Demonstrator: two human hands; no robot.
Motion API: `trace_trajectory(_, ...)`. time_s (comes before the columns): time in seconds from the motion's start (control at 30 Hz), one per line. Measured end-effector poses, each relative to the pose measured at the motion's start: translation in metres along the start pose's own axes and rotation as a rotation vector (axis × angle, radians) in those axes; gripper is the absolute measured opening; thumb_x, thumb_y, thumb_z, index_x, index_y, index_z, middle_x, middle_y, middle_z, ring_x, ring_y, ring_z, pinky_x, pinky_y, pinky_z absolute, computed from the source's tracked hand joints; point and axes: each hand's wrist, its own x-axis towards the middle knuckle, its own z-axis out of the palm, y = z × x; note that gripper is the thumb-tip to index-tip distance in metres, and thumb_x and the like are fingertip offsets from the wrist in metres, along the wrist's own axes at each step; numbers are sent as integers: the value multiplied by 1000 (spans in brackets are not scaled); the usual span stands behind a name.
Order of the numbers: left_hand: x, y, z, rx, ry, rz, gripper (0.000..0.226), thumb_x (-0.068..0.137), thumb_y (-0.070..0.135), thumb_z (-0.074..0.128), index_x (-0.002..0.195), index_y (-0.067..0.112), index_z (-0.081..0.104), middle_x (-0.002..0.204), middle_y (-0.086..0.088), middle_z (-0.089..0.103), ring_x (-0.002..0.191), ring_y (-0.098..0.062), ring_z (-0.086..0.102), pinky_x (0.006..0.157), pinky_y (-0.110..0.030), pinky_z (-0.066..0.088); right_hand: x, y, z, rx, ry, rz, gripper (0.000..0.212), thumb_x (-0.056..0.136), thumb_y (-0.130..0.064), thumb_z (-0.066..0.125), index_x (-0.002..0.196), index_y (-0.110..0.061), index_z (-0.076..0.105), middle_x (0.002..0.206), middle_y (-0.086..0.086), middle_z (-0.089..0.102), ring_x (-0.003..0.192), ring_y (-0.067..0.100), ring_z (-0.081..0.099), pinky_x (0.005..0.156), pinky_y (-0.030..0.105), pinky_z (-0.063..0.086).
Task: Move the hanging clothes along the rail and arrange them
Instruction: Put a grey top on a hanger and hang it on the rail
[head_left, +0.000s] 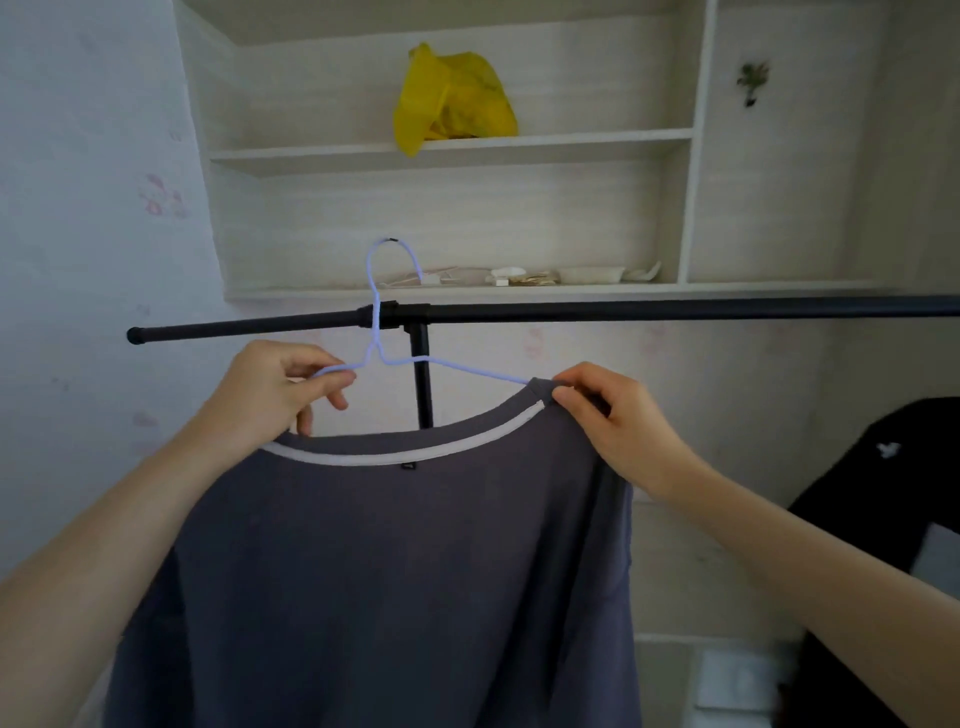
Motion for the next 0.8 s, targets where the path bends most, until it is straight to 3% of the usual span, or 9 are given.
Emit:
trace_trajectory(0.13, -16, 49, 41, -98, -215, -82, 10, 85, 20, 69, 77, 18, 75, 72, -3, 73, 43, -20, 51, 41, -20, 34, -33, 43, -47, -239, -11, 9, 12, 97, -20, 51, 97, -24, 63, 83, -17, 63, 77, 1, 59, 69, 5, 40)
trace_trajectory(0.27, -28, 109, 102, -221, -356, -156, 10, 76, 25, 72, 80, 18, 77, 72, -6, 72, 37, -14, 39, 39, -18, 33, -71, 81, -113, -429, -35, 95, 14, 97, -21, 51, 98, -19, 66, 87, -12, 63, 84, 13, 60, 72, 19, 39)
trace_trajectory(0.37, -35, 151, 149, -245, -414, -165, 9, 82, 18, 70, 79, 15, 77, 72, -6, 72, 37, -13, 33, 40, -19, 31, -97, 103, -164, -508, -61, 171, 14, 94, -16, 54, 98, -14, 68, 90, -3, 69, 90, 22, 64, 74, 26, 41)
trace_trajectory(0.53, -41, 210, 222, -262, -404, -176, 11, 86, 13, 67, 80, 6, 75, 72, -10, 72, 35, -12, 30, 38, -18, 25, -137, 128, -241, -492, -66, 286, 23, 88, -5, 56, 109, -8, 67, 108, 8, 71, 107, 26, 64, 92, 32, 47)
trace_trajectory(0.7, -43, 256, 275, -288, -407, -180, 12, 87, 13, 67, 80, 6, 74, 74, -9, 73, 34, -10, 31, 36, -17, 25, -169, 138, -297, -502, -9, 406, 35, 91, -12, 54, 126, -13, 58, 122, 6, 64, 115, 25, 57, 85, 24, 42)
trace_trajectory(0.8, -39, 280, 306, -312, -384, -207, 12, 87, 13, 67, 82, 5, 73, 68, -4, 73, 35, -10, 34, 39, -18, 26, -179, 140, -329, -526, 69, 417, 37, 92, -12, 53, 129, -11, 55, 126, 9, 63, 115, 27, 58, 92, 30, 47)
